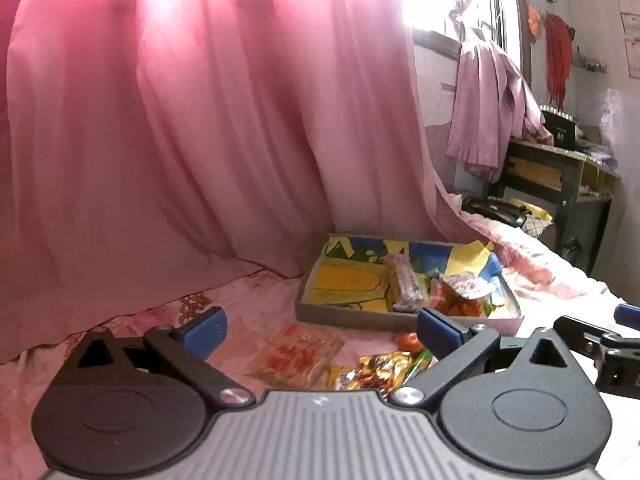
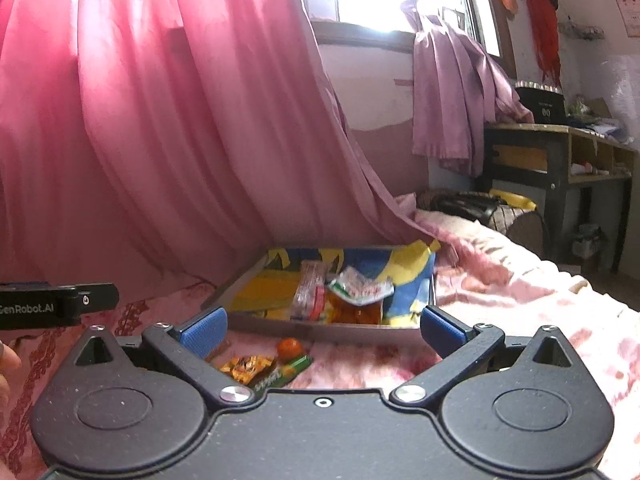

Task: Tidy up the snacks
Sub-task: 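Withdraw both open tools from the tray back toward the remaining snacks, then move left tool to the gold chip bag while right tool approaches the dark wrapped candy, then close left tool on the gold chip bag while right tool grasps the dark candy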

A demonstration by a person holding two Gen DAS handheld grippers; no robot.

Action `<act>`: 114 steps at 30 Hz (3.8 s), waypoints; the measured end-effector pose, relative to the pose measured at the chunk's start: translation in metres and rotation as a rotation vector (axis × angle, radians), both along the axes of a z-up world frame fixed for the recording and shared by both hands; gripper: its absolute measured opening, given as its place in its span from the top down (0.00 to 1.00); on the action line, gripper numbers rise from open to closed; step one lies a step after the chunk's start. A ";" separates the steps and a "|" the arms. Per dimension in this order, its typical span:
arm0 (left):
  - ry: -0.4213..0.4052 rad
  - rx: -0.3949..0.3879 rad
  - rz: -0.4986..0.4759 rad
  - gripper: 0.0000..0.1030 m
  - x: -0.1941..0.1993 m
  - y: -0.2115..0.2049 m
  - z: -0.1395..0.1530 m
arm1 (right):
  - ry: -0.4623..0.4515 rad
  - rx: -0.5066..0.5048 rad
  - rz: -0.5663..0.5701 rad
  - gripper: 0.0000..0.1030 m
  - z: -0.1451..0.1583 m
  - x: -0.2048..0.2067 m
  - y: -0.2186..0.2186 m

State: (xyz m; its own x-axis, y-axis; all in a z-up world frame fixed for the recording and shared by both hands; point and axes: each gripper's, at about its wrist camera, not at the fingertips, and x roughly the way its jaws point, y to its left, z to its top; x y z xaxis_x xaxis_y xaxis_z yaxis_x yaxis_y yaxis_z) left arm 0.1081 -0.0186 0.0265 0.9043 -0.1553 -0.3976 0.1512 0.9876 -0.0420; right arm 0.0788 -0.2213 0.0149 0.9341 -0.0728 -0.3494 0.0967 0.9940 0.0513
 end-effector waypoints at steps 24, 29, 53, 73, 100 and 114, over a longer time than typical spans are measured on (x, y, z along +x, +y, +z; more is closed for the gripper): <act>0.187 0.096 0.034 0.00 -0.002 0.011 -0.036 | 0.224 -0.027 -0.013 0.01 -0.041 0.012 0.020; 0.222 0.098 0.032 0.00 0.004 0.013 -0.040 | 0.264 -0.035 -0.009 0.01 -0.048 0.017 0.022; 0.365 0.072 -0.031 0.00 0.062 0.021 -0.067 | 0.436 -0.073 0.099 0.01 -0.070 0.060 0.025; 0.333 0.102 -0.446 0.01 0.132 -0.044 -0.107 | 0.539 0.166 -0.043 0.12 -0.118 0.104 0.000; 0.421 0.199 -0.533 0.47 0.136 -0.061 -0.116 | 0.509 0.102 -0.008 0.49 -0.130 0.114 0.015; 0.444 0.221 -0.496 0.44 0.126 -0.055 -0.113 | 0.538 0.081 -0.040 0.27 -0.131 0.114 0.013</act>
State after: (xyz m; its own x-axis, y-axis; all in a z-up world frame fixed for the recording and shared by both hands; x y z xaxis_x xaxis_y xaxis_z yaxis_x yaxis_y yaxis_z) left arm 0.2338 -0.0738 -0.0868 0.4925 -0.3808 -0.7826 0.6013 0.7989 -0.0103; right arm 0.1923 -0.2081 -0.1159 0.6186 -0.0575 -0.7836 0.1677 0.9840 0.0602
